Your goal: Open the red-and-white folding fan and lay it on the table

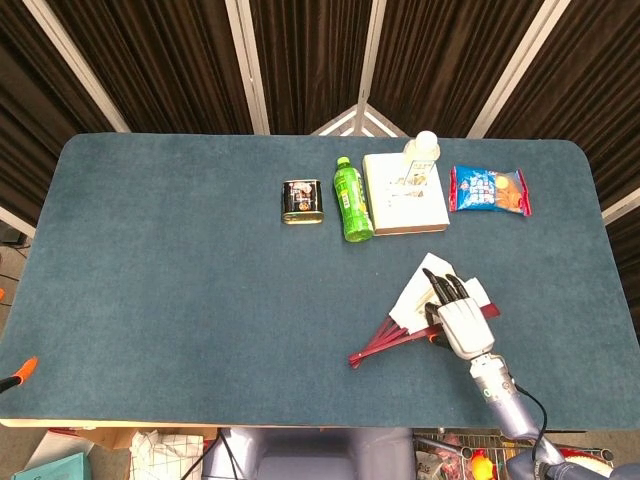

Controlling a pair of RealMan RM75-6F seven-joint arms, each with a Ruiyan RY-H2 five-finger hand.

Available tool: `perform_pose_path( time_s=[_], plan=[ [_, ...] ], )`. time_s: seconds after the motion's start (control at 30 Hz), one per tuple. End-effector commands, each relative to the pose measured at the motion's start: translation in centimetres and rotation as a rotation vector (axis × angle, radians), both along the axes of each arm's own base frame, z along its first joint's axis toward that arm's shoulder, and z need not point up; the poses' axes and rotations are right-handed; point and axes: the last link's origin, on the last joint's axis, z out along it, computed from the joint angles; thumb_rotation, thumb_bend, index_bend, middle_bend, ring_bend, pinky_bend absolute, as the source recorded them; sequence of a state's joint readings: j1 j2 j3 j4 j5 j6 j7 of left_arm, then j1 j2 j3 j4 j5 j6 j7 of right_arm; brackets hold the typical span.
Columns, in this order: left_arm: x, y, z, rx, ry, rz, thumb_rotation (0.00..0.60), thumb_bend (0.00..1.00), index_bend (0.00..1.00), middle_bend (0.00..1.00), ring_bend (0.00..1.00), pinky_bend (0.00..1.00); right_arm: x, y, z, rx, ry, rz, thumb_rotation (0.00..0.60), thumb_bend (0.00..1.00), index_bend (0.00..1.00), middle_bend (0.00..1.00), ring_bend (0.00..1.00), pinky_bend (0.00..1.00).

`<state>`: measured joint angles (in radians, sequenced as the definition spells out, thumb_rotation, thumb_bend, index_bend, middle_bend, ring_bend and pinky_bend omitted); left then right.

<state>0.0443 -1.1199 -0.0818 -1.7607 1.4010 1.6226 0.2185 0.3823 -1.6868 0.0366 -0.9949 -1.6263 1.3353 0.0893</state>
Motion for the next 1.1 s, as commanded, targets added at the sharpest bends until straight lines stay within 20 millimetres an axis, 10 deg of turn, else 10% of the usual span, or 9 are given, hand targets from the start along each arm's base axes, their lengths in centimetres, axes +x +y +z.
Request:
perform_pose_path(
  time_s=[0.03,0.53,0.8,1.1],
  plan=[
    [0.0,0.0,0.0,0.001,-0.001,0.0,0.6,0.19,0.09,0.0,0.0,0.0,0.5,-0.4,0.6,-0.012,-0.006,0.021,0.6,0.48,0.74,0.06,0.16,0.14],
    [0.1,1.1,-0.9,-0.071,-0.023,-0.044,0.6,0.19,0.09,0.0,0.0,0.0,6.8,-5.8,5.9,-0.02,-0.065,0.172,0.6,0.49,0.75,0.06,0.16,0.14],
    [-0.4,2.9,-2.5,-0.193,-0.118,-0.089,0.6,0.19,0.09,0.0,0.0,0.0,13.4,-9.4,8.2,0.013,0.045,0.312,0.6,0.49,0.76,0.06,0.16,0.14],
    [-0.9,4.4,-4.0,-0.227,-0.147,-0.101,0.6,0.19,0.09,0.0,0.0,0.0,23.8,-10.4,6.0,0.085,0.1,0.455,0.6,0.49,0.76,0.06,0.16,0.14]
  ],
)
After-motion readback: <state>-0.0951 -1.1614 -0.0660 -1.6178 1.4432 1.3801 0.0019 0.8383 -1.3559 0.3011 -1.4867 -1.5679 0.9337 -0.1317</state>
